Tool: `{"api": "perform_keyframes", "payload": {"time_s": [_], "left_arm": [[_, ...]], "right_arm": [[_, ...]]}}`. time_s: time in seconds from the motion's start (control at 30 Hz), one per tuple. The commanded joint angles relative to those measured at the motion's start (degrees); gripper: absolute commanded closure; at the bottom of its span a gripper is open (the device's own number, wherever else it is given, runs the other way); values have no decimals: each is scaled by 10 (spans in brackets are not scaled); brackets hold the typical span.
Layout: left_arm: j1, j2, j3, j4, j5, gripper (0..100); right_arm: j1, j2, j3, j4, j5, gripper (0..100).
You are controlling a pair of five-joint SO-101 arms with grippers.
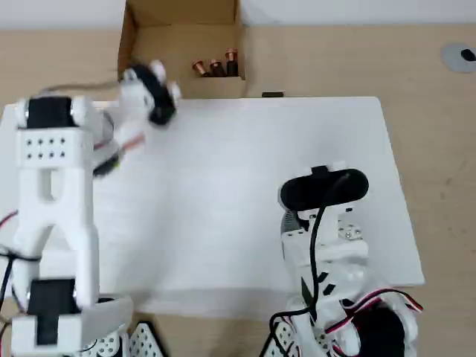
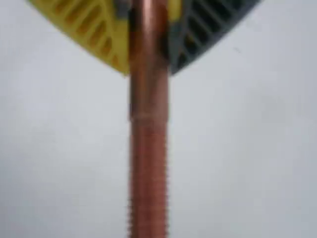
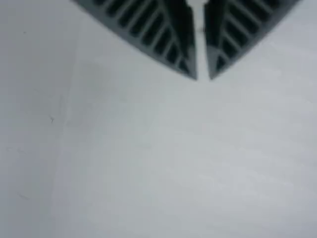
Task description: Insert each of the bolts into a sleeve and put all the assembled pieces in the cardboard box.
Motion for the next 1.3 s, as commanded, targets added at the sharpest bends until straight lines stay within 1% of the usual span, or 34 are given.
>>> {"api": "perform_keyframes", "payload": {"time_s": [0.0,0.03,0.1,0.43,0.53,0.7,0.77,0.93,1.03,1.13,1.23,1.27], "left_arm": [[-19,-67,153,15,-200,988],[-25,-76,188,15,-229,988],[-32,-86,229,15,-264,988],[-28,-82,232,12,-267,988],[-28,-82,260,-22,-265,988],[-15,-82,330,-164,-183,982],[-12,-82,351,-215,-159,961],[-2,-82,390,-314,-110,924],[12,-82,406,-343,-89,916],[25,-82,409,-345,-69,896],[33,-85,398,-350,-24,884],[33,-87,386,-350,8,884]], "right_arm": [[12,-1,0,-13,-2,988],[12,-1,0,-13,-2,988],[12,-1,0,-13,-2,988],[12,-1,0,-12,-2,988],[12,-1,0,-12,-2,988],[12,-1,0,-12,-2,988],[12,-1,0,-12,-2,988],[12,0,0,-12,-2,988],[12,0,0,-11,-2,988],[12,0,0,-11,-2,988],[12,0,0,-11,-2,988],[12,0,0,-11,-1,988]]}}
